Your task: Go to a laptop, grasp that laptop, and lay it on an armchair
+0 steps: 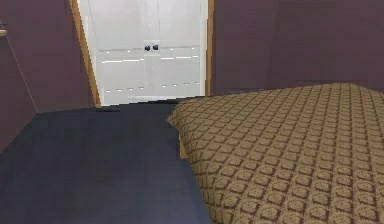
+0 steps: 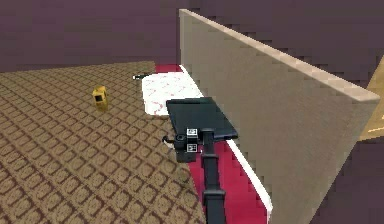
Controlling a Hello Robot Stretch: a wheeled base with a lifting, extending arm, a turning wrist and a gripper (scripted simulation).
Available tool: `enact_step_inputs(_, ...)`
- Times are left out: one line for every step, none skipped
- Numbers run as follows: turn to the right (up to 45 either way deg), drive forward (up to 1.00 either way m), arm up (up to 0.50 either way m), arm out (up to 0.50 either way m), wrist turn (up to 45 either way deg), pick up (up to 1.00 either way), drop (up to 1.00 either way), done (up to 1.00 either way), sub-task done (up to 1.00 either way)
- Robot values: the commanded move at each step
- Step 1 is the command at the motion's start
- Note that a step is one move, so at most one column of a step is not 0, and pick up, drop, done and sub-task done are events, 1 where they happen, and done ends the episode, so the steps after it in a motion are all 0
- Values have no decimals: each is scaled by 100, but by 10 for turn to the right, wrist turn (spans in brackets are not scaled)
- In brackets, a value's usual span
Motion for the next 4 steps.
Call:
enact_step_inputs(0,0,26,0,0,0,0,0,0)
enact_step_inputs(0,0,0,0,-450,0,0,0,0)
enact_step_inputs(0,0,0,0,-450,0,0,0,0)
enact_step_inputs(0,0,0,0,-300,0,0,0,0)
